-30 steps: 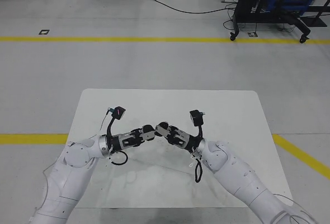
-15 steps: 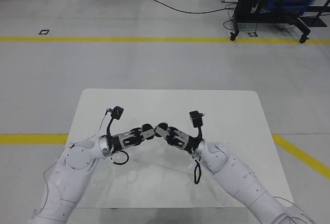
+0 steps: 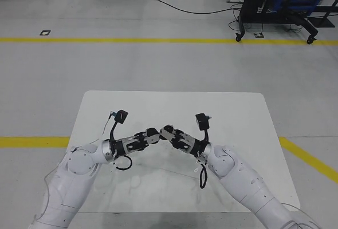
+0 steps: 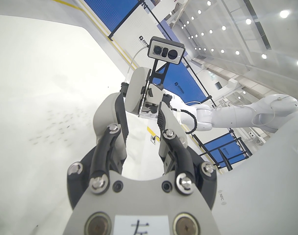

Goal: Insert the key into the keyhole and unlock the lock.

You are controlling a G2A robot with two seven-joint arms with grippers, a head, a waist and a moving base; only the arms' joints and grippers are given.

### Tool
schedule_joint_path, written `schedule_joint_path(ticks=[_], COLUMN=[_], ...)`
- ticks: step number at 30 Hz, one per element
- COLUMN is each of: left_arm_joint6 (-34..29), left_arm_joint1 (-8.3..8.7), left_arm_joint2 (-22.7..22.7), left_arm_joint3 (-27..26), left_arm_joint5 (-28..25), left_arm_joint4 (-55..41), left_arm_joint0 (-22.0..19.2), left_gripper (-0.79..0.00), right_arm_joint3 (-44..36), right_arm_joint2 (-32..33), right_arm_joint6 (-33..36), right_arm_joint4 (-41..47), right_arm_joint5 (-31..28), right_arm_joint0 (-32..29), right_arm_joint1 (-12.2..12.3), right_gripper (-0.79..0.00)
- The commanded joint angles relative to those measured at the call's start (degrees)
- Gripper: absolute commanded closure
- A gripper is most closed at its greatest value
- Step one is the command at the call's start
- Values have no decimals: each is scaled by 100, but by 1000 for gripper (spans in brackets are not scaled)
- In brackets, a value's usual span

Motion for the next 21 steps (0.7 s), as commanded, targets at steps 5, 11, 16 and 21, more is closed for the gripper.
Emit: schedule_joint_path(ticks=[5,11,16,21], left_arm_joint6=[20,69,199,271], left_arm_joint1=[21,40,56,80], left_arm_joint2=[27,48,25,-44], left_arm_joint3=[4,14,1,-57], left_arm_joint5=[6,39,48,75], left_arm_joint4=[-3,13,-6,-146], left_arm_joint0=[-13,-14,22,74], left_gripper=[0,0,0,0], right_arm_joint3=[-10,-31,4,18], right_arm_joint2=[40,97,117,118], right_arm_joint6=[28,9,20,27], right_arm_joint4=[2,-45,-26,-3], right_arm_joint5=[17,13,29,51], right_arm_joint0=[-16,-60,-104,-110], right_arm_joint1=[-13,-20,-30,-32], right_gripper=[0,-31,-785,-785])
